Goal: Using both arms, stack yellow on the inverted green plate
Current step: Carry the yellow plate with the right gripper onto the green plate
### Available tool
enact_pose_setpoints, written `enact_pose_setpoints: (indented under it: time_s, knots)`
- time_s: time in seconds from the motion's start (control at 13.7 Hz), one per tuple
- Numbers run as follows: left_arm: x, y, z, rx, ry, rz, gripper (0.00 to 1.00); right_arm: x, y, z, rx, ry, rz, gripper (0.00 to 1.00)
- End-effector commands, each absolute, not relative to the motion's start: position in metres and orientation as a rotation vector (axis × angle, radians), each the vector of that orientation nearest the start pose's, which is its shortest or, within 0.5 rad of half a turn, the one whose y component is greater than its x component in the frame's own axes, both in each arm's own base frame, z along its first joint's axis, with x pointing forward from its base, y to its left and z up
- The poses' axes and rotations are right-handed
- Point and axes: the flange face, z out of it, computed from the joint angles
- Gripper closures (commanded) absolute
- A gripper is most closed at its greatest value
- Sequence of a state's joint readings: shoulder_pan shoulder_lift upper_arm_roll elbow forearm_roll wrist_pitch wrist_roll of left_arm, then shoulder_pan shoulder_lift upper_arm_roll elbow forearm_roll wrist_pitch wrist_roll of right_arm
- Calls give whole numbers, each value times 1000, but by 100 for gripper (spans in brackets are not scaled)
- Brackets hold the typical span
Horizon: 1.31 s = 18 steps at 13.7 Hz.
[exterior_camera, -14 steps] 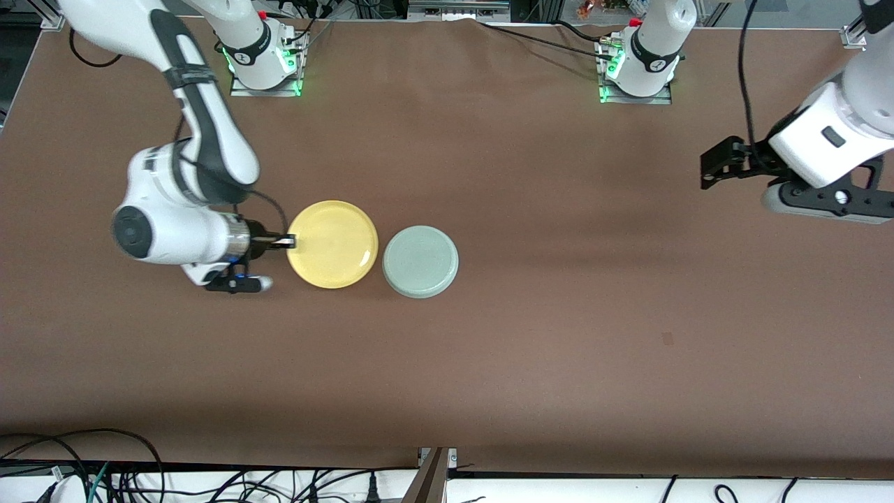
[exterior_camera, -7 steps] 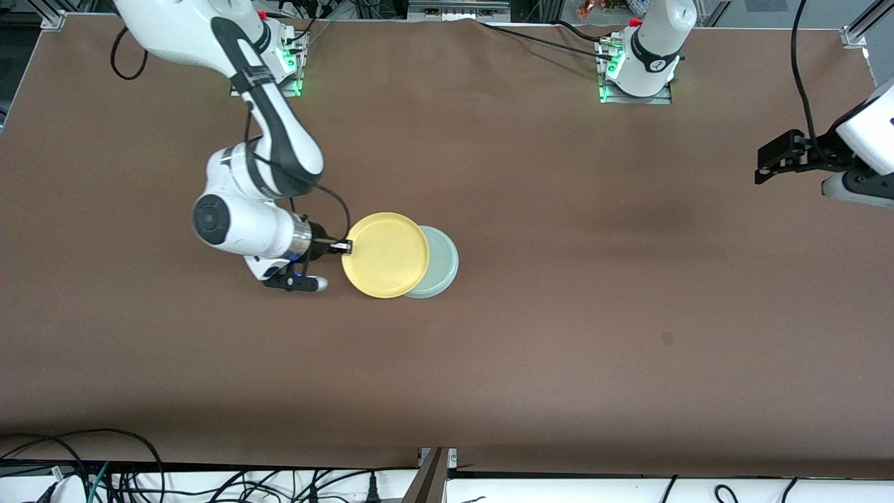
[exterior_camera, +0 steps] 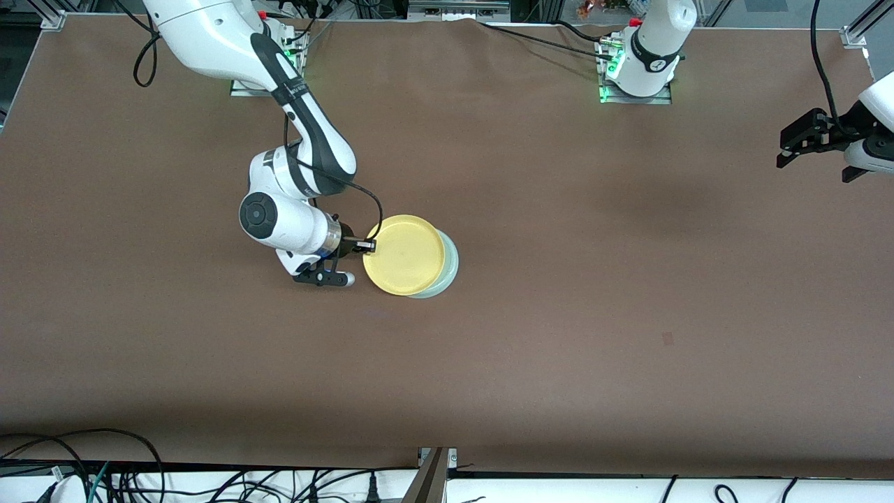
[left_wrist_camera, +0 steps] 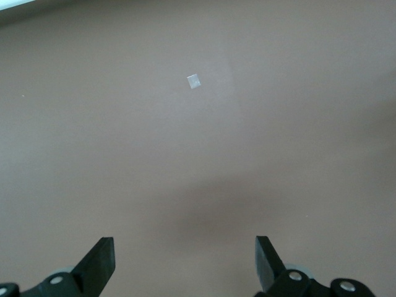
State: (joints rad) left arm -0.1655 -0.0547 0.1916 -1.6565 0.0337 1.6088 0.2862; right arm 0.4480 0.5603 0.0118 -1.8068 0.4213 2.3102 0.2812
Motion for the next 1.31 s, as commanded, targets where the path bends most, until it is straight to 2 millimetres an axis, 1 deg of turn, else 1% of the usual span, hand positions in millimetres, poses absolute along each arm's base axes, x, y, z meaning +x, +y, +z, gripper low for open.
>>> enact_pose_setpoints:
  time_s: [0.0, 0.07, 0.15, 0.22, 0.29, 0.44, 0.51, 0.58, 0.73, 0.8, 0.87, 0.95, 1.02, 1.09, 1.17, 1.24]
  knots:
    - [539, 25, 614, -3064, 440, -5, 0, 573, 298, 228, -2849, 186, 228, 100]
    - [540, 25, 611, -3066, 426, 2, 0, 570, 307, 228, -2843, 173, 215, 100]
    - [541, 25, 610, -3067, 421, 4, 0, 569, 310, 224, -2840, 182, 201, 100]
    - [540, 27, 615, -3067, 416, -10, 0, 569, 311, 218, -2842, 185, 202, 100]
    - [543, 25, 623, -3063, 414, -34, 0, 569, 311, 217, -2842, 184, 196, 100]
    - [549, 18, 618, -3087, 343, -16, 0, 567, 314, 217, -2842, 178, 197, 100]
    - [552, 13, 619, -3091, 300, -20, 0, 567, 313, 212, -2846, 181, 206, 100]
    - [556, 9, 617, -3093, 268, -18, 0, 567, 314, 211, -2846, 181, 198, 100]
    - [560, 8, 618, -3090, 277, -13, 0, 566, 317, 213, -2842, 174, 197, 100]
    - [563, 7, 625, -3086, 276, -34, 0, 566, 319, 216, -2840, 171, 193, 90]
    - [564, 9, 625, -3086, 274, -27, 0, 565, 324, 218, -2839, 167, 192, 17]
    - [563, 10, 622, -3083, 309, -1, 0, 564, 326, 222, -2839, 165, 191, 0]
    - [559, 20, 625, -3083, 362, 20, 0, 566, 328, 237, -2830, 152, 164, 0]
    - [558, 25, 630, -3092, 373, 21, 0, 568, 326, 252, -2824, 142, 138, 0]
    - [560, 27, 631, -3093, 366, 16, 0, 569, 322, 270, -2823, 135, 146, 0]
    - [562, 25, 629, -3094, 359, 23, 0, 574, 305, 291, -2842, 137, 166, 0]
